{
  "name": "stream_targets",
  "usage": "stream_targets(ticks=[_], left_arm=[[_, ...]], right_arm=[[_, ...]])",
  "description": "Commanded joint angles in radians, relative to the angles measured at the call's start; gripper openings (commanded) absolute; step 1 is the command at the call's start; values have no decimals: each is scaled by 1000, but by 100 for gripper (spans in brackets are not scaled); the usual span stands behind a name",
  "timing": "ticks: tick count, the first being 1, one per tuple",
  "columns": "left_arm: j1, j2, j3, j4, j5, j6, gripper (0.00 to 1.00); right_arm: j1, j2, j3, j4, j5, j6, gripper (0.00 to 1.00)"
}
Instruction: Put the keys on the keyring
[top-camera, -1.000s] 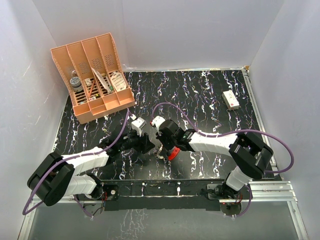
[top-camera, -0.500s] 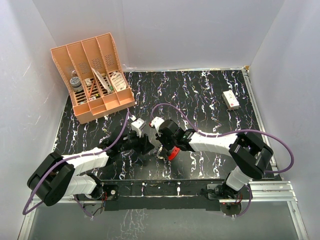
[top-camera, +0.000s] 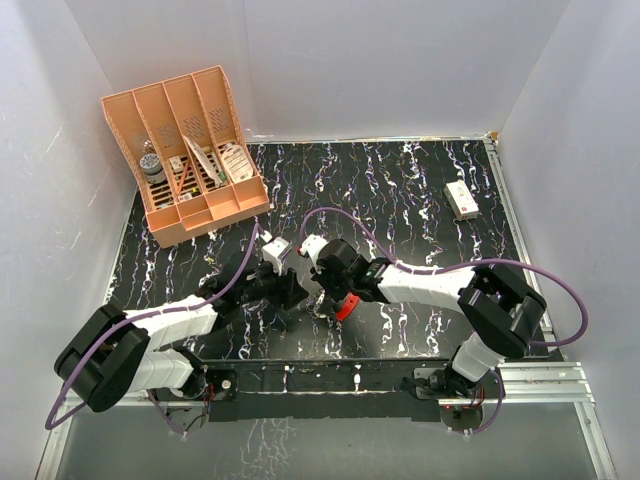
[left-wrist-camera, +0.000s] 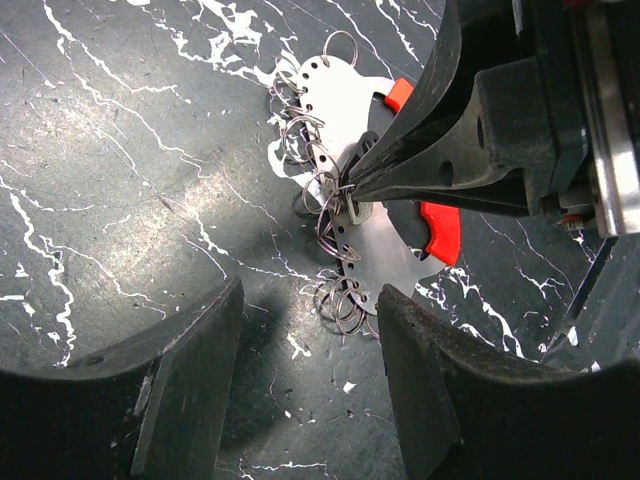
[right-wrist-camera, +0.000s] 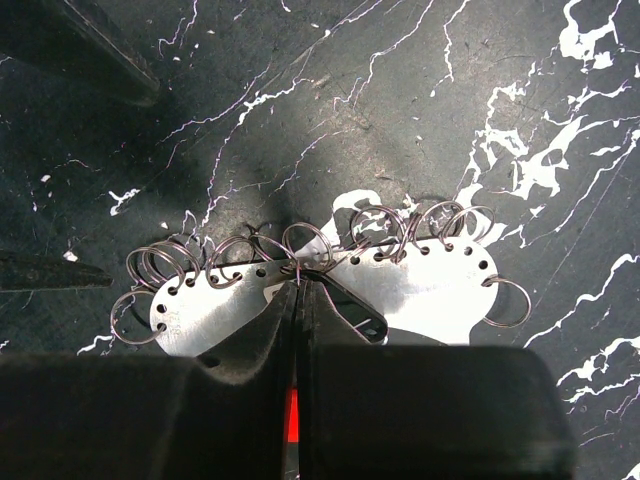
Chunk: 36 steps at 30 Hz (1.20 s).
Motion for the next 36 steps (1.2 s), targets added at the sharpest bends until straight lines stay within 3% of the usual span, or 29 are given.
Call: stream_targets(ticks=[1,13,36], left_arm=[[6,-17,-14,8,-4,5,54],[23,-62,-36,-31,-98,-33,52],[69,-59,-57,-24,-86,-58,51]], right_arm=[[6,-23,36,58,-1,-19,0],[15,-17,48,62,-7,-27,0],[38,2,63,36,3,-65,0]])
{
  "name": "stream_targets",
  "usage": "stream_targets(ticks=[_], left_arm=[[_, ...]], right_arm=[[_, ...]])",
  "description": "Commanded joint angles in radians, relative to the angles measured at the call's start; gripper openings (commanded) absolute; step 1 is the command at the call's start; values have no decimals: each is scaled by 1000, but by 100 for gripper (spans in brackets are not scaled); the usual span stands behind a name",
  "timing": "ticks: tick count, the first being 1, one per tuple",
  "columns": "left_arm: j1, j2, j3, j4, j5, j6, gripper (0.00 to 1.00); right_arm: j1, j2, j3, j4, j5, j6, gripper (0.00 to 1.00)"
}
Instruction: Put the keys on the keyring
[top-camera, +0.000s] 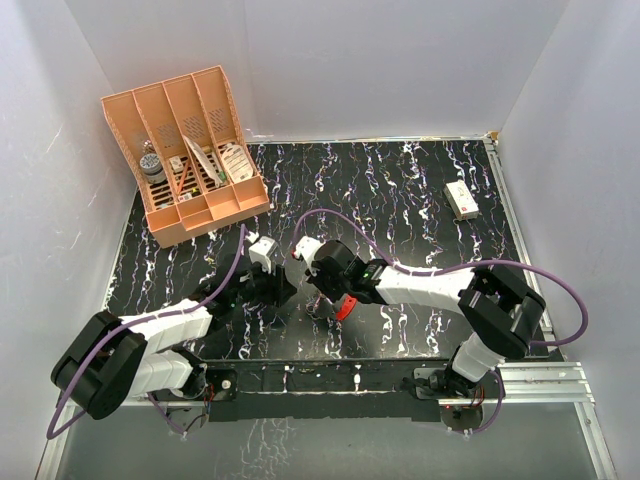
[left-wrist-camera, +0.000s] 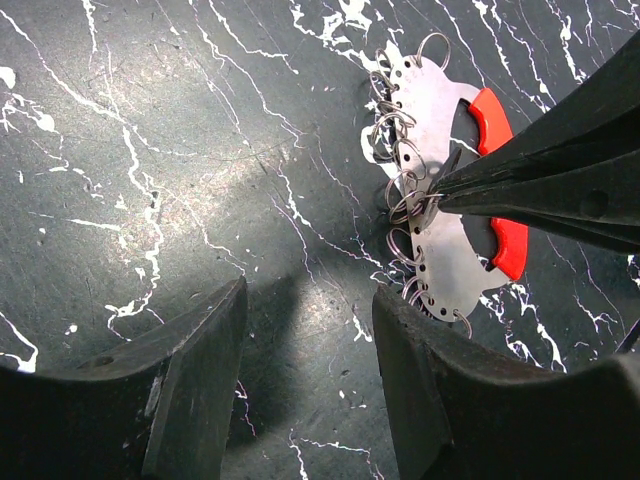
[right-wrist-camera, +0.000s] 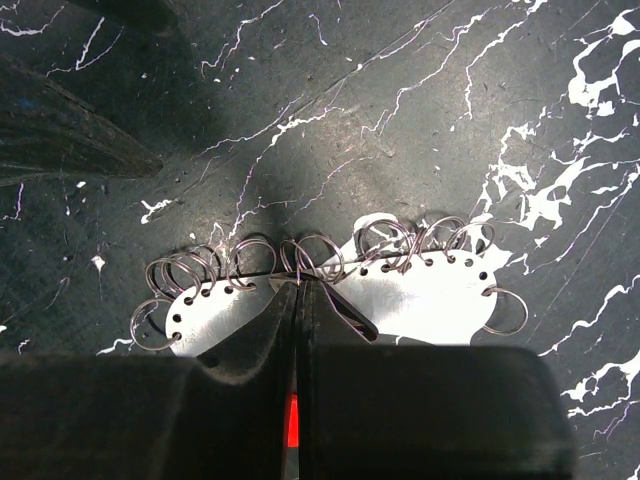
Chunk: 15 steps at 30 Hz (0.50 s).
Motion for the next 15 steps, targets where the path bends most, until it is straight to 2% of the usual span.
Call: stream_targets(ticks=[1,15], left_arm=[[11,-20,-9,4,14,-4,51],[14,-23,-8,1,21,-3,51]], right_arm=[[10,2,46,21,5,-23,0],[17,17,45,-30,62,-7,0]])
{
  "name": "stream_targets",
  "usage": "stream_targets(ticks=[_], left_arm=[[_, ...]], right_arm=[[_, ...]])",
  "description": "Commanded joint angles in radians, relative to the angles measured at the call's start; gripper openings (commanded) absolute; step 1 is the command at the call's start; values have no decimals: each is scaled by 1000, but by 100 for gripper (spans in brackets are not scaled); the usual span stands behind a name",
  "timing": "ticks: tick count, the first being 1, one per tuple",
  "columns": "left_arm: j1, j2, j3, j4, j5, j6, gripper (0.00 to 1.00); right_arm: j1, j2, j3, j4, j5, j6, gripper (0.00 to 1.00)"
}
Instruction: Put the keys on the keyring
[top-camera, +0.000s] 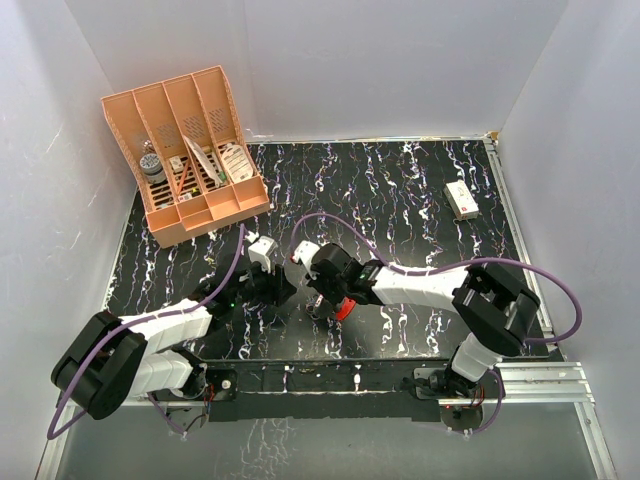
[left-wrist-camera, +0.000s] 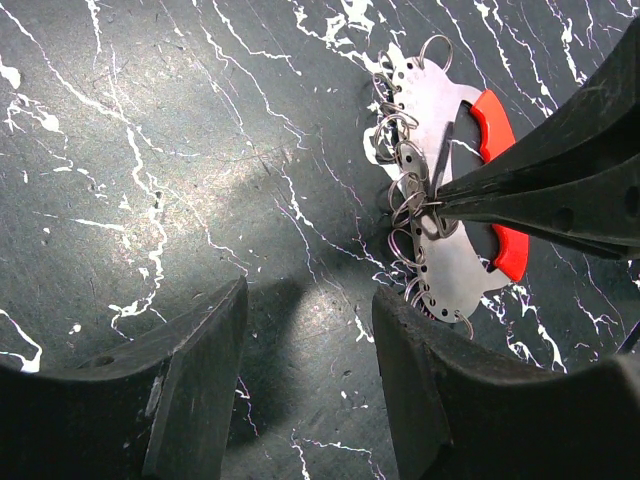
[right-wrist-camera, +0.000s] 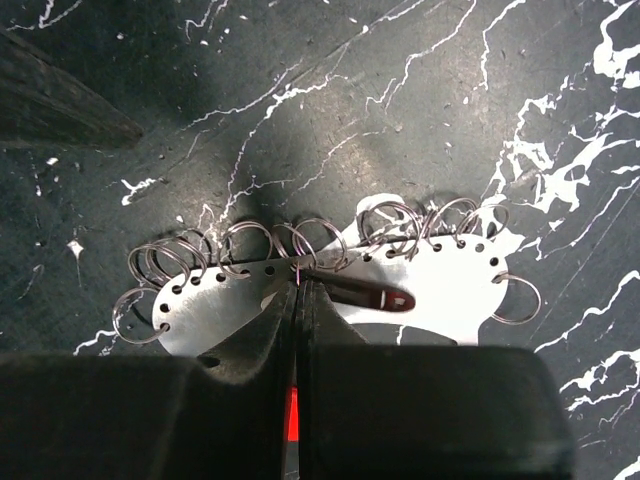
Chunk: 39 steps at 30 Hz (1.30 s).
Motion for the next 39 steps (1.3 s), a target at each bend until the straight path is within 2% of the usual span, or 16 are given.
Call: stream_targets(ticks=[1,10,19,28,39], left_arm=[[8,-24,-8,3,18,-3,51],[9,15,6,26,71,1,51],[8,59,19,86,169,13,51],[-5,165,52,143,253,-6,51],[-25,255,99,198,269,-8,52]], right_arm=[[7,-13,35,-4,47,4,0],[8,-109,1,9,88,6,0],[8,-160,-39,46,34,-71,0],[5,-129,-64,21,43,43,0],[0,-443,-177,34,93,168,0]])
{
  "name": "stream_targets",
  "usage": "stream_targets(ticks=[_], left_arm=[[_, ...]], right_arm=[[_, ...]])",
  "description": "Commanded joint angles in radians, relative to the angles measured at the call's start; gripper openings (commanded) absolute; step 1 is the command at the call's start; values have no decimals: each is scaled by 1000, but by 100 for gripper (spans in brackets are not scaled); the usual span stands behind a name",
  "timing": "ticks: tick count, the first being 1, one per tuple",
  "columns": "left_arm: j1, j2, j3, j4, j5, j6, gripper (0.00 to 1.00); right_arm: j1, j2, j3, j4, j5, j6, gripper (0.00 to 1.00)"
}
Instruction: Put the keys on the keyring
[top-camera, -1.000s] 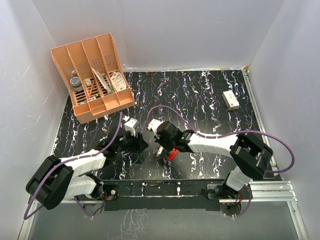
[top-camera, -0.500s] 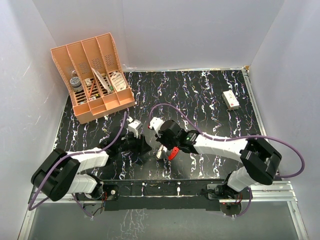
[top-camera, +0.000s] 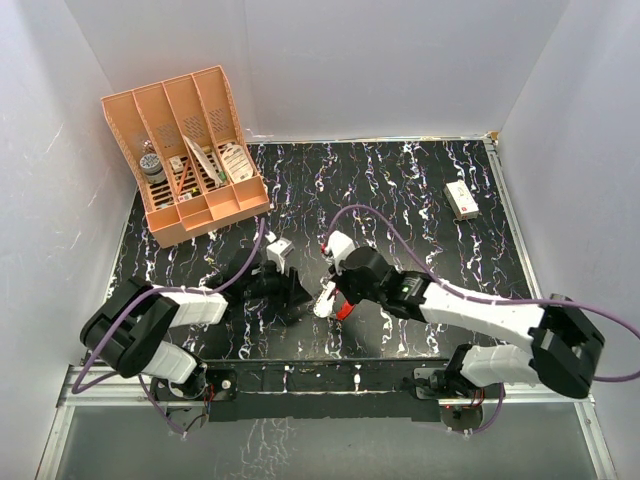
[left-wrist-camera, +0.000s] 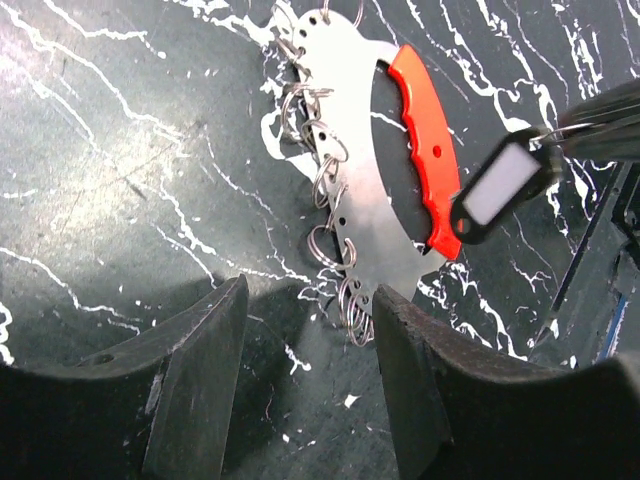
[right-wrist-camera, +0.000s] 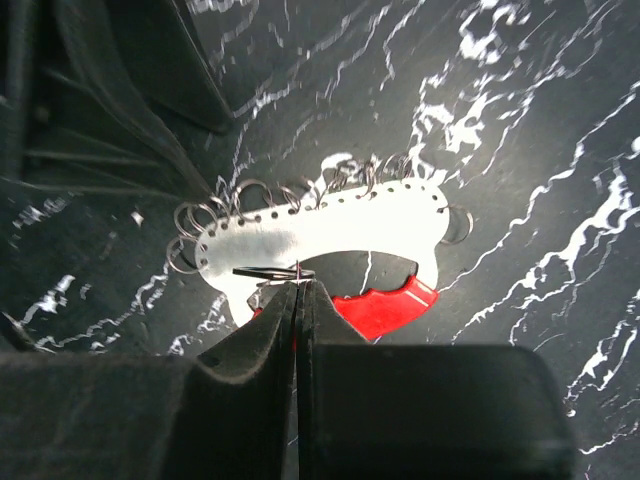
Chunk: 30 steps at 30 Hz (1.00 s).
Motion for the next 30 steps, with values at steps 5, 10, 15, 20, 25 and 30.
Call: stream_targets(ticks=[5,10,15,20,25,30], left_arm=[[-18,61,67,84,40,5,52],[-27,122,85,113,54,8,51],[-34,151,80,156,63,16,51],[-40,182,88,185,80,27,46],[-55,226,97,212,90,32,41],[-67,258,113,207,85,35,37]], right_arm=[[2,-154,-19,28,9,70,0],[2,-118,0,-24,-37,154,0],[1,-138,-38,16,-125,224,0],[3,-183,-80,26,-139,272,0],[2,-220,-102,12,-112,285,0],[2,-231,-114,3,-115,297,0]])
